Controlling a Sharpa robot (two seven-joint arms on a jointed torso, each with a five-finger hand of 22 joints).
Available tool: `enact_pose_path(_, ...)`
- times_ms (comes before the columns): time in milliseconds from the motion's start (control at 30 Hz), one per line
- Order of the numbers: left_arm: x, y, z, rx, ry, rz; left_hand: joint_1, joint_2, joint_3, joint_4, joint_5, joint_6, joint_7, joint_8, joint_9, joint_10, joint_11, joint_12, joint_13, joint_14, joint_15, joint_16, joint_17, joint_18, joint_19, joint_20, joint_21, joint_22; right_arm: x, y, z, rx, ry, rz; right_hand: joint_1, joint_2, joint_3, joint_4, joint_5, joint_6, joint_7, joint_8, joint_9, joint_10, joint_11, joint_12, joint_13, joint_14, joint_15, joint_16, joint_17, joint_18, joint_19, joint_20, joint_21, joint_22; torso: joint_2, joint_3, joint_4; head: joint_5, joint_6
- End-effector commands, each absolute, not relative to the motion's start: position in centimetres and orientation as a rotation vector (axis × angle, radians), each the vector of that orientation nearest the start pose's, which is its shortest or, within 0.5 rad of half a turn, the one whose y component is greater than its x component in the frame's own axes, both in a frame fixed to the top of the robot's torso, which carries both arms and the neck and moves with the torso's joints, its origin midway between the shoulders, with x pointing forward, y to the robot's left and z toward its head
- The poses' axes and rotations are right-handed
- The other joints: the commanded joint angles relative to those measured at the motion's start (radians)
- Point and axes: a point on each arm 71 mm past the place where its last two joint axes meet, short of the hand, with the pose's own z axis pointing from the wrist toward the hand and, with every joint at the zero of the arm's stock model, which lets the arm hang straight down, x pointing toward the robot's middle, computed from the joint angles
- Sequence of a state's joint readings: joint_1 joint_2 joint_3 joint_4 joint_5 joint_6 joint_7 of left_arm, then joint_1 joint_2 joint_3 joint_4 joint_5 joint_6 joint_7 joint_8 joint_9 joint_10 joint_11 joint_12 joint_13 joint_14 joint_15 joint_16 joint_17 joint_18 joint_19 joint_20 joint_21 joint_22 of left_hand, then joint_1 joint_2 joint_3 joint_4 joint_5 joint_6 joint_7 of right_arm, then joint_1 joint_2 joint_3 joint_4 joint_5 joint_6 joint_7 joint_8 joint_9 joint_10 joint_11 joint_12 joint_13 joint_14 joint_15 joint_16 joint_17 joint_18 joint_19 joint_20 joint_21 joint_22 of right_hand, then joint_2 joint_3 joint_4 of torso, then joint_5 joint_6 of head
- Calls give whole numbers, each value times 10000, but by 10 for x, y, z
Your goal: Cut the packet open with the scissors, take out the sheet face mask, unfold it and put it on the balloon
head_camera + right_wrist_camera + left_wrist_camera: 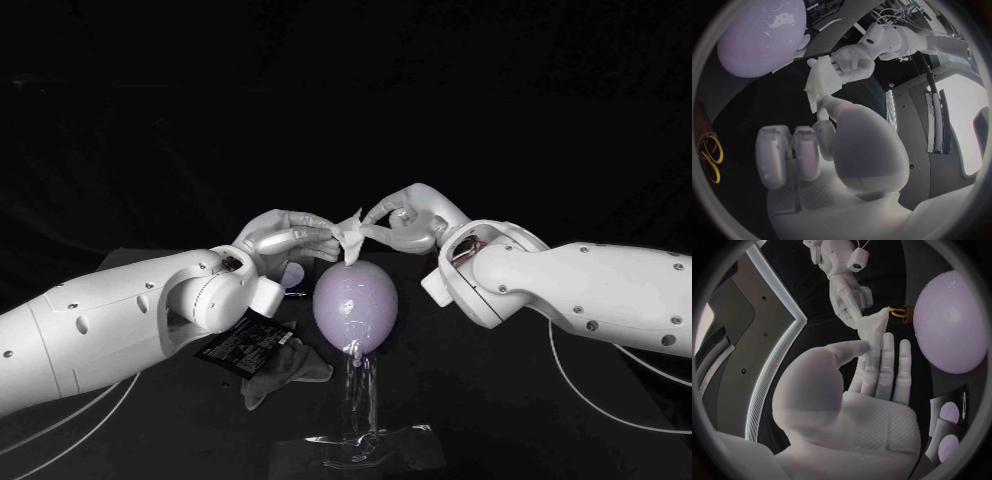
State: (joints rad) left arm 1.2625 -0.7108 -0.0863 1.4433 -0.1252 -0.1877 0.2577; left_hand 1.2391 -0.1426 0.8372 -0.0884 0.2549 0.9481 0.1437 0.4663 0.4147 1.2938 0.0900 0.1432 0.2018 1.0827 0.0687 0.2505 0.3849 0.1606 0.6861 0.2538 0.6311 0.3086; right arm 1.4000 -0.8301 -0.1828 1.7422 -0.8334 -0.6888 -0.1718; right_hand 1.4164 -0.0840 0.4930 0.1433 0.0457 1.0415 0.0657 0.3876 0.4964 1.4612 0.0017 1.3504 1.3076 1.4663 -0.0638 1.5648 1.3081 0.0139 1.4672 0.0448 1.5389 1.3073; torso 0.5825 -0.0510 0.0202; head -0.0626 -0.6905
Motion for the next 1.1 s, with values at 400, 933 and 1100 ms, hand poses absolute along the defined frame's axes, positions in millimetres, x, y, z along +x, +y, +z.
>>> enact_pose_path(400, 503, 157, -174, -9387, 16693, -15838, -21, 70, -2, -31, 71, 55, -15, 71, 2380, -14, -48, 54, 25, 93, 5, 38, 23, 183, -78, -18, 78, 31, 457, -170, -128, 4519, 15125, 9590, 26, 103, 120, -52, 33, 2, -50, 297, 419, 293, -155, 16, 1361, 1045, -86, 60, 2627, -77, 911, -65, 47, 2554, 2, 2, 6, -9, -3)
enact_pose_path(933, 499, 152, -179, -9314, 17676, -15541, -52, 103, -32, 27, 5, -15, 11, 38, 2449, -104, -19, 46, 64, 34, 35, 13, 37, 193, -109, -31, 209, 103, 453, -169, -123, 4527, 14412, 10257, 18, 101, 129, -58, 33, -5, -49, 303, 425, 290, -155, 6, 1356, 1045, -86, 60, 2627, -80, 917, -66, 60, 2558, 3, 3, 4, -16, -3)
enact_pose_path(1100, 500, 154, -180, -9555, 17720, -15148, -61, 291, -481, 339, -139, -210, 86, -124, 2461, -337, 51, -23, 91, 122, 47, 116, 146, 219, -39, -60, 398, 179, 451, -170, -121, 4502, 14251, 10369, 13, 98, 145, -71, 32, -18, -49, 312, 432, 288, -156, -1, 1353, 1045, -87, 60, 2627, -79, 915, -67, 57, 2557, -1, 5, 3, -28, 5)
